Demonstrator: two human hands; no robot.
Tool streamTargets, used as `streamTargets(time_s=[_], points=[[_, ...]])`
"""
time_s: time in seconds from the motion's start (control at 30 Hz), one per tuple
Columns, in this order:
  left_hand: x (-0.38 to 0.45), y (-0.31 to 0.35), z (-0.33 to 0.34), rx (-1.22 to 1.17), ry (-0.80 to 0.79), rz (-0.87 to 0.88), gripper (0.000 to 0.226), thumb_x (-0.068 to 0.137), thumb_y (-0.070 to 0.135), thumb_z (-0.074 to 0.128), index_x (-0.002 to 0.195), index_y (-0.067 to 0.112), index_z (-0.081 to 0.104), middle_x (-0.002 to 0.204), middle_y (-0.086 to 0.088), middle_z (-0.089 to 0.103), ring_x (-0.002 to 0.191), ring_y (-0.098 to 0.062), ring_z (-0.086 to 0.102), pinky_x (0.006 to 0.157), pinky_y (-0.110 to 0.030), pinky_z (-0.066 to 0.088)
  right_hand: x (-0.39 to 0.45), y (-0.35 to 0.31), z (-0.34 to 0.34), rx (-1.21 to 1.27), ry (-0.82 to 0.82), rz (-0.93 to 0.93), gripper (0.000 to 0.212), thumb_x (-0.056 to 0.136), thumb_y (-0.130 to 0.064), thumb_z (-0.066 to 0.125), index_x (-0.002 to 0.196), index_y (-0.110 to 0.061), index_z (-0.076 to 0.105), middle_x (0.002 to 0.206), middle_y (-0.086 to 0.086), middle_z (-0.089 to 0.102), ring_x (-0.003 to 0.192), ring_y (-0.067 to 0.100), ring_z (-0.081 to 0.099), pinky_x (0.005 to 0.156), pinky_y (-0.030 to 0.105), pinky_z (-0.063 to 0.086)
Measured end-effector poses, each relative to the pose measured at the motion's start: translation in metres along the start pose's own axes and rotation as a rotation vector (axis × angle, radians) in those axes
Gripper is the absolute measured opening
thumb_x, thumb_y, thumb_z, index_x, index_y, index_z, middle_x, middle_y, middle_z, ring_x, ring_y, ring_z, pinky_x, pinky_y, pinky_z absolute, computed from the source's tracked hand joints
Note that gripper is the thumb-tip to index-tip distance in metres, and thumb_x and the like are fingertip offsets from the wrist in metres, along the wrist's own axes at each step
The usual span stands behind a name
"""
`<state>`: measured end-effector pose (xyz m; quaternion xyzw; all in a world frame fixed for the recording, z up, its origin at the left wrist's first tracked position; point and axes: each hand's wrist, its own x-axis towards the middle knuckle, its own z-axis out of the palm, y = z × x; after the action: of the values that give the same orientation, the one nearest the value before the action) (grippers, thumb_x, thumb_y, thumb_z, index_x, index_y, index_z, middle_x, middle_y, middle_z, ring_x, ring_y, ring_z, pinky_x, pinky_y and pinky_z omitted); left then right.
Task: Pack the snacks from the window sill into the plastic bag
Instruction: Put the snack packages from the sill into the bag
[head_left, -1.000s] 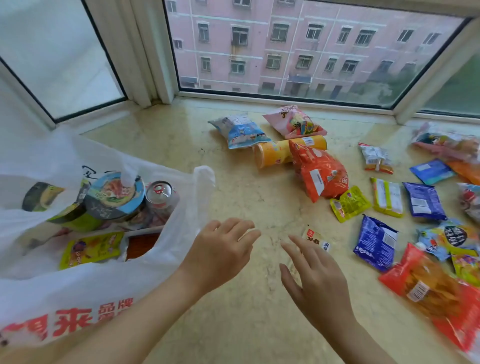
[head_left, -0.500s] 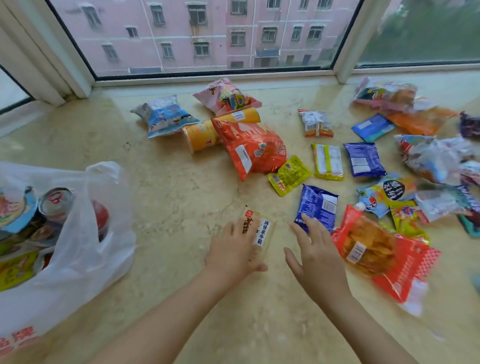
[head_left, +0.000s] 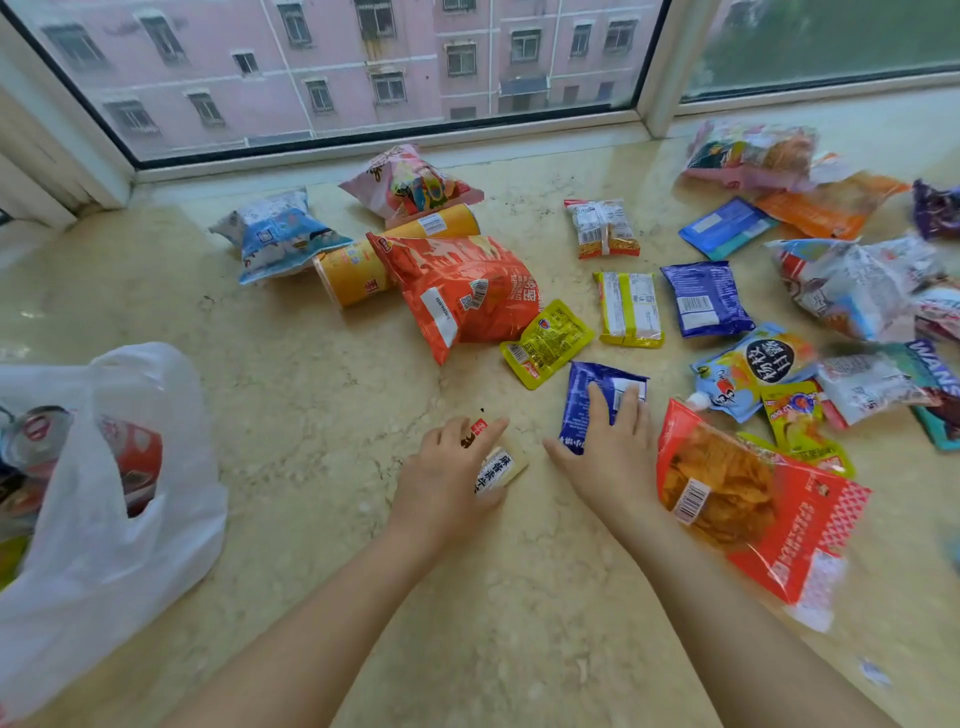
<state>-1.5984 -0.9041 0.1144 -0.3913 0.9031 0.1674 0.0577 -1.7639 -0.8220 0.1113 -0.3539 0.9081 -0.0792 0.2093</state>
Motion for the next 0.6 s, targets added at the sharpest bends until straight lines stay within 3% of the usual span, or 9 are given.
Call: streamTargets(time_s=[0.13, 0.37, 0.47, 0.6], points=[[0.001, -0.008, -0.003, -0.018, 0.073, -0.018, 0.081, 0.085, 0.054, 0.058, 0.149, 0.046, 0.009, 0.148, 0.007, 0.03, 0.129, -0.014, 0.038, 0.083, -0.032, 0.05, -0.005, 0.002, 0.004, 0.055, 0.097, -0.221, 0.071, 0.086, -0.052, 0.058, 0.145, -0.027, 0.03, 0.157, 0.005, 0.017, 0.144, 0.025, 0.017, 0.115, 0.042, 0.025], [-0.007, -0.027, 0.0, -0.042, 0.035, -0.1, 0.095, 0.076, 0.067, 0.059, 0.149, 0.044, 0.004, 0.158, 0.006, 0.015, 0.143, -0.016, 0.019, 0.103, -0.037, 0.039, -0.005, -0.003, 0.009, 0.035, 0.05, -0.106, 0.091, 0.079, -0.065, 0.057, 0.151, -0.035, 0.01, 0.16, 0.007, 0.002, 0.146, 0.027, 0.01, 0.113, 0.041, 0.027], [-0.011, -0.03, 0.002, -0.044, 0.046, -0.064, 0.08, 0.082, 0.061, 0.057, 0.149, 0.045, 0.015, 0.157, 0.01, 0.018, 0.143, -0.013, 0.016, 0.105, -0.035, 0.037, -0.004, -0.008, 0.01, 0.004, 0.06, -0.096, 0.087, 0.08, -0.059, 0.059, 0.15, -0.035, 0.014, 0.159, 0.009, 0.007, 0.143, 0.029, 0.017, 0.107, 0.043, 0.035], [-0.011, -0.03, 0.002, -0.106, 0.102, -0.056, 0.071, 0.082, 0.05, 0.062, 0.146, 0.043, 0.03, 0.151, 0.009, 0.03, 0.137, -0.012, 0.028, 0.101, -0.031, 0.039, -0.007, -0.014, 0.011, -0.003, 0.074, -0.094, 0.08, 0.077, -0.046, 0.063, 0.147, -0.033, 0.026, 0.155, 0.009, 0.02, 0.134, 0.029, 0.03, 0.1, 0.043, 0.04]])
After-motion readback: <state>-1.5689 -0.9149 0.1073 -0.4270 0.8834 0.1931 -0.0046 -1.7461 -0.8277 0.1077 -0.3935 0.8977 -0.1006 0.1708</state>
